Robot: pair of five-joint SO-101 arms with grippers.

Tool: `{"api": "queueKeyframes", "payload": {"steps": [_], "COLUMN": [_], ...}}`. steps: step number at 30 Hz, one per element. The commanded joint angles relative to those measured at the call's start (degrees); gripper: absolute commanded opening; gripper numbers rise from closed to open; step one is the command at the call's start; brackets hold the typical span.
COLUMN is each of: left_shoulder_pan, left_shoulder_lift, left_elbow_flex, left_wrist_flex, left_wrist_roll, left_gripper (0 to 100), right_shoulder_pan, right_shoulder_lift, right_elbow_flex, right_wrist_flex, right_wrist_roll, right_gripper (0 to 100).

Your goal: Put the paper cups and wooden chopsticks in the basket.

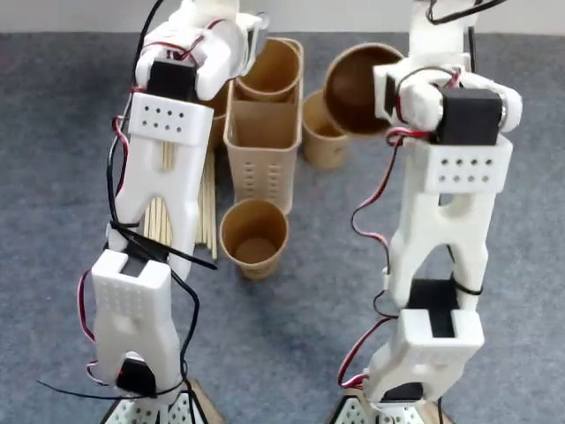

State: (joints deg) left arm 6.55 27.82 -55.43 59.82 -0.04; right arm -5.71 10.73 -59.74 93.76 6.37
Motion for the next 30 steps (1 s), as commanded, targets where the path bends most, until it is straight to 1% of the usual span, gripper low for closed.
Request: {"api": "queueKeyframes", "payload": {"steps": [1, 5, 9, 12, 18, 20, 24, 28, 30], "left_shoulder_pan": [0.9, -1.5, -6.0, -10.0, -17.4, -19.1, -21.2, -22.6, -22.7], "left_shoulder_lift": [0.6, 0.0, -1.3, -1.4, -1.5, -1.3, -1.1, -1.0, -0.9], "left_elbow_flex": [-1.6, -5.0, -8.5, -11.7, -14.7, -15.1, -15.1, -14.9, -14.8], "left_wrist_flex": [-1.4, -1.3, 2.4, 5.8, 9.6, 10.5, 11.7, 11.7, 11.7], "left_wrist_roll": [0.4, 0.4, 0.5, 0.5, 0.8, 2.5, 3.7, 3.7, 3.7], "left_gripper": [20, 20, 20, 20, 20, 20, 20, 20, 20], "right_shoulder_pan": [-1.9, -5.5, -8.9, -10.6, -11.9, -12.3, -12.7, -12.5, -12.4], "right_shoulder_lift": [-0.7, -0.7, -0.3, 1.8, 10.4, 13.5, 18.6, 19.2, 19.1], "right_elbow_flex": [-2.8, -2.9, -2.7, -2.8, -2.9, -3.1, -3.4, -3.4, -3.4], "right_wrist_flex": [-1.0, -3.9, -12.4, -15.9, -17.3, -18.9, -20.6, -20.4, -20.4], "right_wrist_roll": [-0.8, -1.1, -4.6, -6.1, -5.9, -5.9, -5.9, -5.7, -5.8], "right_gripper": [0.5, 0.5, 0.7, 0.9, 0.9, 0.9, 0.9, 1.3, 5.7]}}
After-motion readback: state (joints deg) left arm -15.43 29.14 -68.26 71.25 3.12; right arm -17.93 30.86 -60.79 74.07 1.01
